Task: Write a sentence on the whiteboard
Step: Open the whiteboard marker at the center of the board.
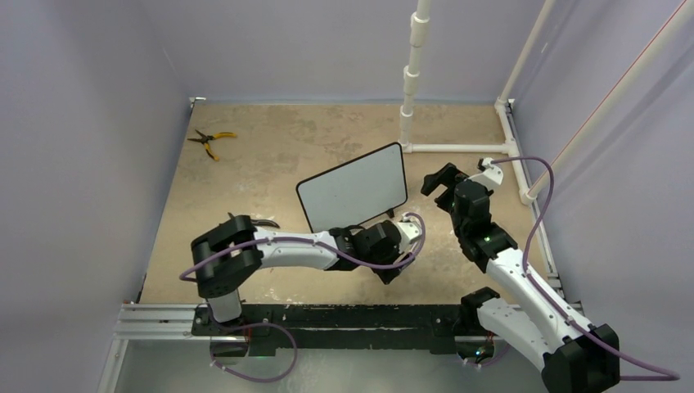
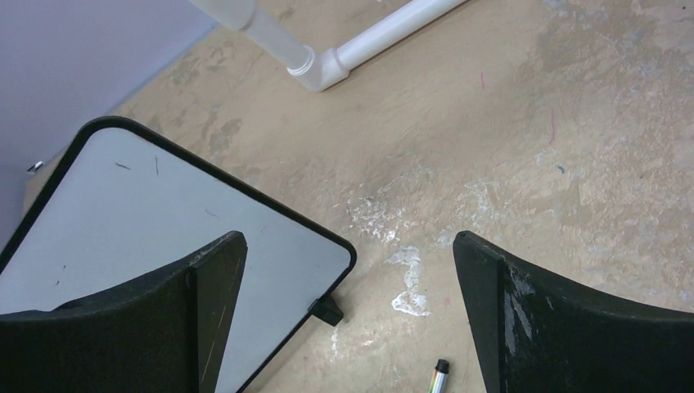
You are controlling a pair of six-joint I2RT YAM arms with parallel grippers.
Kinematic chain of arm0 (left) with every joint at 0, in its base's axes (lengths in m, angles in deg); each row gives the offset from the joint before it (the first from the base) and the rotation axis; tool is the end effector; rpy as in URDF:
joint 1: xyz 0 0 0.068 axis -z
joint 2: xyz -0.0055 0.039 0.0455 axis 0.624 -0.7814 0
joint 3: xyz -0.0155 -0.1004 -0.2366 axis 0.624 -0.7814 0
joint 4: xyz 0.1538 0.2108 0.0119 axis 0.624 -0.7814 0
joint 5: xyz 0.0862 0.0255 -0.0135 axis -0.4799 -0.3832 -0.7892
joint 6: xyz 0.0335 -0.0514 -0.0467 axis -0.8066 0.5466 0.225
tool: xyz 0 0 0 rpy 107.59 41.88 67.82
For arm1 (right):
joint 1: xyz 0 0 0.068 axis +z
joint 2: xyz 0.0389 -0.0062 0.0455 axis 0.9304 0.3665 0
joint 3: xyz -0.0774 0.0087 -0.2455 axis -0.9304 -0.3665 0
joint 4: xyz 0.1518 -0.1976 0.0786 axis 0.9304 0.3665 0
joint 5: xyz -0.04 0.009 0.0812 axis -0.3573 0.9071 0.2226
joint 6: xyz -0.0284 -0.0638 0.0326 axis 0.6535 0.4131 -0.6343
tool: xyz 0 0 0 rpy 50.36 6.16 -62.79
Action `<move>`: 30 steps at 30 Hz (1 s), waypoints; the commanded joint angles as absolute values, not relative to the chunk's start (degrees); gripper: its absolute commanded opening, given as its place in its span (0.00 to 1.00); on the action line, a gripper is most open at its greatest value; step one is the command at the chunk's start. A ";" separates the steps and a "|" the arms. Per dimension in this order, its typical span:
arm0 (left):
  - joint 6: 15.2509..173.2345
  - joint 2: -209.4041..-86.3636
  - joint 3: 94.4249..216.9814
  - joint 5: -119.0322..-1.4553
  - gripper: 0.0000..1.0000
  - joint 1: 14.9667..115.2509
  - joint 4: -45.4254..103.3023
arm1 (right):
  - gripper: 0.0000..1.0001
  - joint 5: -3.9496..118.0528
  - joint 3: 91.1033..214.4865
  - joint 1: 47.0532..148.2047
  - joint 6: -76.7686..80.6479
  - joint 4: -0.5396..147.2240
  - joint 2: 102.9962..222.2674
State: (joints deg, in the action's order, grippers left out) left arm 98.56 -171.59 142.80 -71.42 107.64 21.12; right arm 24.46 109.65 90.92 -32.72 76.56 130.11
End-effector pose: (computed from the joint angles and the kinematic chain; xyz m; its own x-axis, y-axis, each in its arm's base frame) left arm 0.1403 -0.3569 0.1481 -0.4977 0.5341 -0.6834 0.8147 0.5583 -0.1569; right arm 0.2261 0.0634 0.2441 -0.2216 0.5580 -0.7997 0.2239 0.8273 0.5153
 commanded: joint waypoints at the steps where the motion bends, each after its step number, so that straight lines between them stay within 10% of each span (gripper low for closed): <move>1: 99.15 -175.69 148.01 -76.06 0.70 110.30 21.11 | 0.98 20.46 110.31 90.78 -34.62 77.69 129.10; 19: 100.86 -181.42 150.41 -78.76 0.62 110.86 21.59 | 0.98 19.35 108.85 90.75 -35.90 77.86 130.31; 30: 100.01 -183.11 151.32 -80.67 0.31 110.86 19.56 | 0.99 19.96 108.98 90.79 -35.72 77.06 131.37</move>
